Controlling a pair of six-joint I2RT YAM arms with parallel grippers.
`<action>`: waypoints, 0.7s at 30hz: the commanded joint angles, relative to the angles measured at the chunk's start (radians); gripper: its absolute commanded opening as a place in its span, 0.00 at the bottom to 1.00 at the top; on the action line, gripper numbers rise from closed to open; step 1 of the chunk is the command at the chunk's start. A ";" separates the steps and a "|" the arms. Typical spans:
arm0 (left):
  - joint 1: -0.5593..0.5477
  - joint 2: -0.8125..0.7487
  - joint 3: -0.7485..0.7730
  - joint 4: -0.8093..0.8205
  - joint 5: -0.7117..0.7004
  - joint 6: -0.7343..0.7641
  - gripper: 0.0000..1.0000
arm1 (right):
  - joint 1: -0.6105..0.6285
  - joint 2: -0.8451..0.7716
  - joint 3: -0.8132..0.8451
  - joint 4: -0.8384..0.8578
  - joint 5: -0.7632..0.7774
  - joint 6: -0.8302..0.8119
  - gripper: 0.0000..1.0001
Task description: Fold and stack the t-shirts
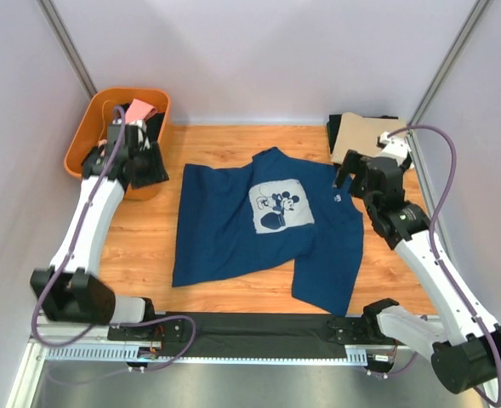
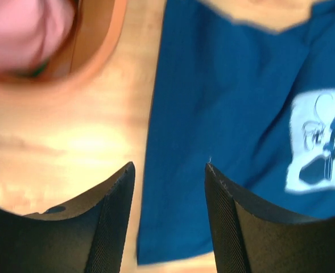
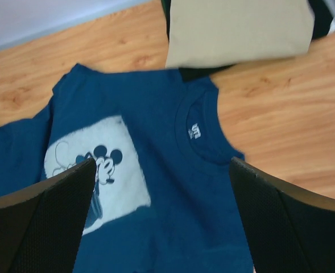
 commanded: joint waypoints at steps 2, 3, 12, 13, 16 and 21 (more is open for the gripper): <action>-0.003 -0.261 -0.245 0.007 -0.026 -0.103 0.59 | -0.005 -0.057 -0.122 -0.111 -0.085 0.202 1.00; -0.004 -0.313 -0.295 0.004 -0.023 -0.118 0.58 | -0.005 -0.055 -0.143 -0.131 -0.114 0.227 1.00; -0.148 -0.438 -0.693 0.030 -0.023 -0.370 0.57 | -0.006 0.089 -0.303 -0.164 -0.253 0.330 1.00; -0.164 -0.426 -0.739 0.042 -0.008 -0.380 0.57 | -0.011 0.122 -0.303 -0.156 -0.260 0.330 1.00; -0.165 -0.374 -0.814 0.074 0.030 -0.420 0.58 | -0.026 0.172 -0.292 -0.158 -0.293 0.330 1.00; -0.168 -0.367 -0.902 0.169 0.034 -0.454 0.61 | -0.082 0.196 -0.344 -0.115 -0.323 0.336 1.00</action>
